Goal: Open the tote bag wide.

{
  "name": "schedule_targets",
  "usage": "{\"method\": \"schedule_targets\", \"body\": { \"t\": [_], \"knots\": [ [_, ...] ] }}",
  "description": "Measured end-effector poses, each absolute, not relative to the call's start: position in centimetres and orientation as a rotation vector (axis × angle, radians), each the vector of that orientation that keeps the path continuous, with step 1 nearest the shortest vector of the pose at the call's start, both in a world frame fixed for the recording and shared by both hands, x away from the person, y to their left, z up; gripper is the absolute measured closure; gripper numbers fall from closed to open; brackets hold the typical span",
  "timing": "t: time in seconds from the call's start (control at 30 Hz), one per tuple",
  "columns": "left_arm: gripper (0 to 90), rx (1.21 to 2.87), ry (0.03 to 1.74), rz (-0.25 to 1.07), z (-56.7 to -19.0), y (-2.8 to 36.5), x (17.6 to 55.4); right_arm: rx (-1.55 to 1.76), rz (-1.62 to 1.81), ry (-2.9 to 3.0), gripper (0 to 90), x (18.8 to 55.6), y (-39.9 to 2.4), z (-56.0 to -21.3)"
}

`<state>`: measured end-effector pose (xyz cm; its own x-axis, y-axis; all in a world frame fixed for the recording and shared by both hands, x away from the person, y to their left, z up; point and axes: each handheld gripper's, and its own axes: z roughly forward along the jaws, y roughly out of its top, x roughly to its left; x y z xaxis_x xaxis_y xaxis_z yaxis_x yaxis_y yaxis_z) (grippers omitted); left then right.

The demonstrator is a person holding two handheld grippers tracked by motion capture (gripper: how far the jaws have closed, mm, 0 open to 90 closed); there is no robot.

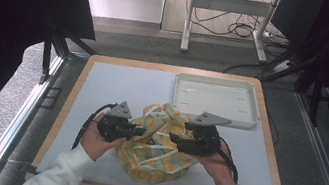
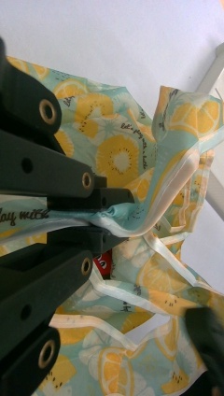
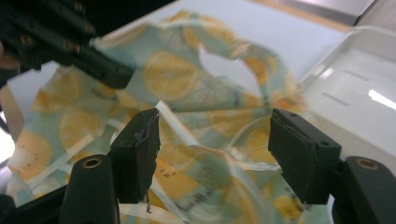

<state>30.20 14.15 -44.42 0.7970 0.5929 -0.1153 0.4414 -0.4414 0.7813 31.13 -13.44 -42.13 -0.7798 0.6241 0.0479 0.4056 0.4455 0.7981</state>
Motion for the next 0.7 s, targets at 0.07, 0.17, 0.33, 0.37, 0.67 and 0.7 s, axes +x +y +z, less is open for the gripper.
{"method": "schedule_targets", "body": {
  "t": [0.07, 0.17, 0.33, 0.37, 0.67, 0.7],
  "knots": [
    [85.4, 2.106, 0.766, 0.219, -44.5, 14.2, 30.2, 0.854, 1.194, 2.507, 33.6, 31.2, -12.6, -43.0],
    [85.4, 2.106, 0.768, 0.216, -44.5, 14.2, 30.2, 0.837, 1.173, 2.534, 34.3, 31.1, -12.2, -43.4],
    [85.6, 2.109, 0.766, 0.217, -44.5, 14.1, 30.2, 0.827, 1.162, 2.550, 38.9, 31.0, -12.1, -43.7],
    [85.6, 2.108, 0.767, 0.216, -44.5, 14.1, 30.2, 0.822, 1.162, 2.563, 41.8, 31.0, -12.1, -43.8],
    [85.8, 2.108, 0.771, 0.216, -44.6, 14.3, 30.3, 0.759, 1.126, 2.607, 70.7, 30.9, -11.9, -44.0],
    [85.9, 2.107, 0.772, 0.216, -44.6, 14.3, 30.3, 0.747, 1.127, 2.616, 74.7, 30.9, -12.0, -44.0]
  ]
}}
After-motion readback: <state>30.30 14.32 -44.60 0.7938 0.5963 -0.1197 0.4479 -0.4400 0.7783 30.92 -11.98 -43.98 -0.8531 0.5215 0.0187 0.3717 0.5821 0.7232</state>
